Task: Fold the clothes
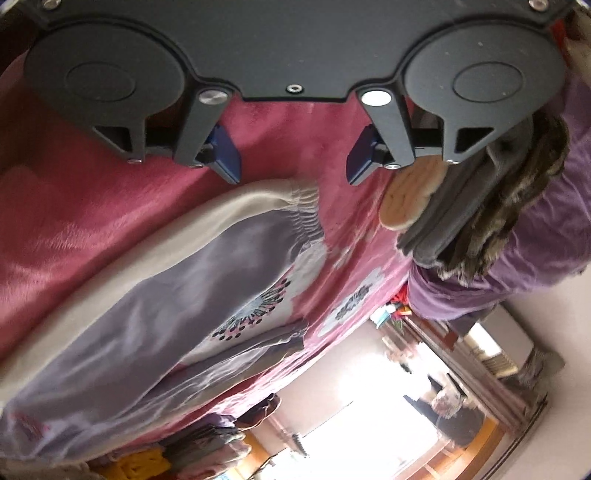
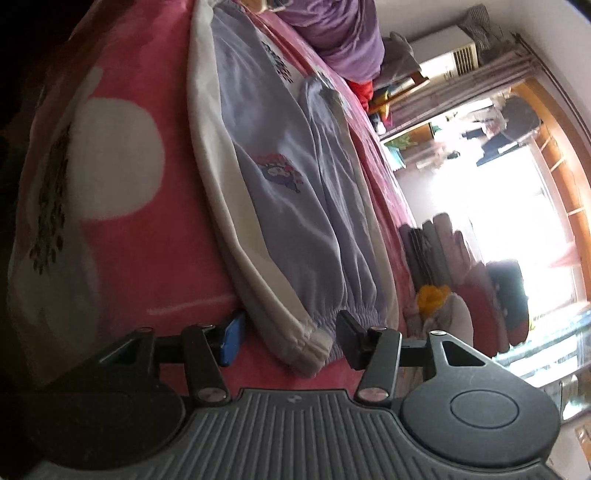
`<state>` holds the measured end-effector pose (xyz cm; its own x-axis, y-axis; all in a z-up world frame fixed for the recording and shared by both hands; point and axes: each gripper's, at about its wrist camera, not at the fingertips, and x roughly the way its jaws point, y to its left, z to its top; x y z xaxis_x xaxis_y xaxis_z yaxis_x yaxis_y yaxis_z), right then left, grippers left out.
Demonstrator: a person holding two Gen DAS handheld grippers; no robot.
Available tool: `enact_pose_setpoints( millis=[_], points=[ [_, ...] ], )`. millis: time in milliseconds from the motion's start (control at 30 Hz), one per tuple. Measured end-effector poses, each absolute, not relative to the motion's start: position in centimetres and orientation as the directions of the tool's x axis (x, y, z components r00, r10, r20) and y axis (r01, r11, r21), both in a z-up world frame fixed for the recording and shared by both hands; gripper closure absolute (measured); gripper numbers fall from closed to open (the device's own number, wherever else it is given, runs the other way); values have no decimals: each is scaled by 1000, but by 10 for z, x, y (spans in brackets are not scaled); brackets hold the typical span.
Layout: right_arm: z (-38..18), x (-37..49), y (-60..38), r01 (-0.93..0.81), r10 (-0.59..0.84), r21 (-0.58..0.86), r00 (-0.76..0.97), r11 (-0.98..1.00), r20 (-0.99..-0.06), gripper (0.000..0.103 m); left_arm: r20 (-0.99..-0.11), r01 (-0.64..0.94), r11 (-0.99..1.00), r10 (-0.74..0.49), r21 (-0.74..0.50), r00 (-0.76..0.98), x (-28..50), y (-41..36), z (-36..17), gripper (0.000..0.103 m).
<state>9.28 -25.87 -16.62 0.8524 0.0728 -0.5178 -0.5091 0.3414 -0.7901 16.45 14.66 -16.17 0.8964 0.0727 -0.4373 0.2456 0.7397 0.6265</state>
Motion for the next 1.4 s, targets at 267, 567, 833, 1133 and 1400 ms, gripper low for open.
enact_pose_setpoints(
  millis=[267,567,833,1133,1400],
  points=[
    [-181,86,-250,-462,96,-815,883,349,-459,78,-409,298,645,24,704,912,175,149,-168,42],
    [-169,103,-259,-471,117,-747,872,469,-476,96,-495,447,514,-50,732,868,195,146,-168,87],
    [-128,116,-274,-385,145,-592,899,708,-412,97,-472,386,771,-126,507,872,212,167,-131,94],
    [-95,166,-302,-277,115,-369,908,887,-403,97,-381,299,907,-174,297,908,268,164,-92,94],
    [-97,224,-322,-184,64,-241,898,953,-435,97,-367,232,939,-128,255,921,347,128,-84,96]
  ],
)
